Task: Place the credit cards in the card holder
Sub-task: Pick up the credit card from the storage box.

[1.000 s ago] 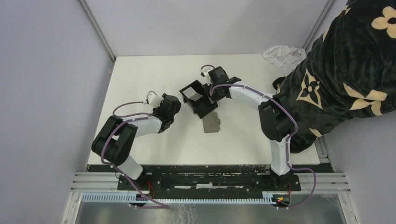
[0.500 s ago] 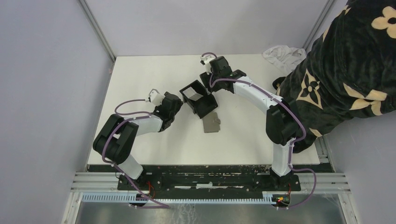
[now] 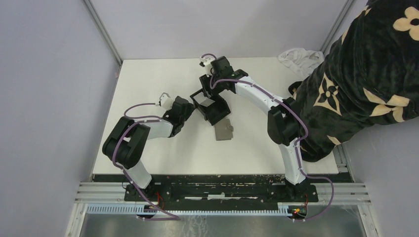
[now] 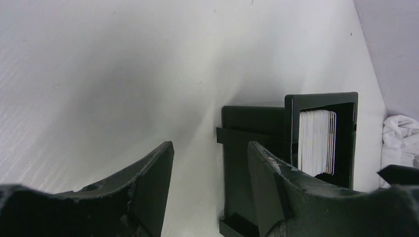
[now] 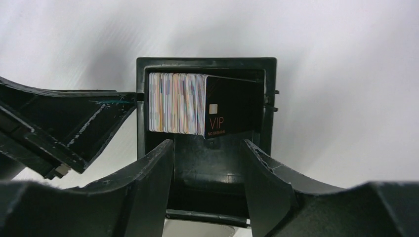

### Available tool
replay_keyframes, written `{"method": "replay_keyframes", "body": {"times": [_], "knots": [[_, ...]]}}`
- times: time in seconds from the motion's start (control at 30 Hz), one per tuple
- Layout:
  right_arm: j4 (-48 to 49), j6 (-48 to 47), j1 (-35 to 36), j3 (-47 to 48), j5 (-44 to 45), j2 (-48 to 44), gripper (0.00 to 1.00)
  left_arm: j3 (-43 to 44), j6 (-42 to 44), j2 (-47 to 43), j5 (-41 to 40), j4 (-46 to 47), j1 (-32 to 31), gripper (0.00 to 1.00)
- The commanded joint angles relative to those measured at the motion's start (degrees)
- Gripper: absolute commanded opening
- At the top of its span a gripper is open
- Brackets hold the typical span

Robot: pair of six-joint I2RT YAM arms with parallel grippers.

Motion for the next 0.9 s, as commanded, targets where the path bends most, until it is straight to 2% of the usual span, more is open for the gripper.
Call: {"method": "replay_keyframes", "body": {"times": [0.0,0.43,0.87], "knots": [[-1.53,0.88,0.08,5.11,-2.41,3.01,0.58,2.2,3.09,1.18,1.96,4.06,0.97,0.64],[-2.99,2.39,-0.62,12.53,-5.26,10.26,0.57,2.52,4.67,3.08,4.69,7.08,2.17,0.64],[-1.71,8.69,-3.27,13.36,-12.34,13.35,0.54,1.99,5.62,3.71,6.54,9.44,3.03,0.63]]}}
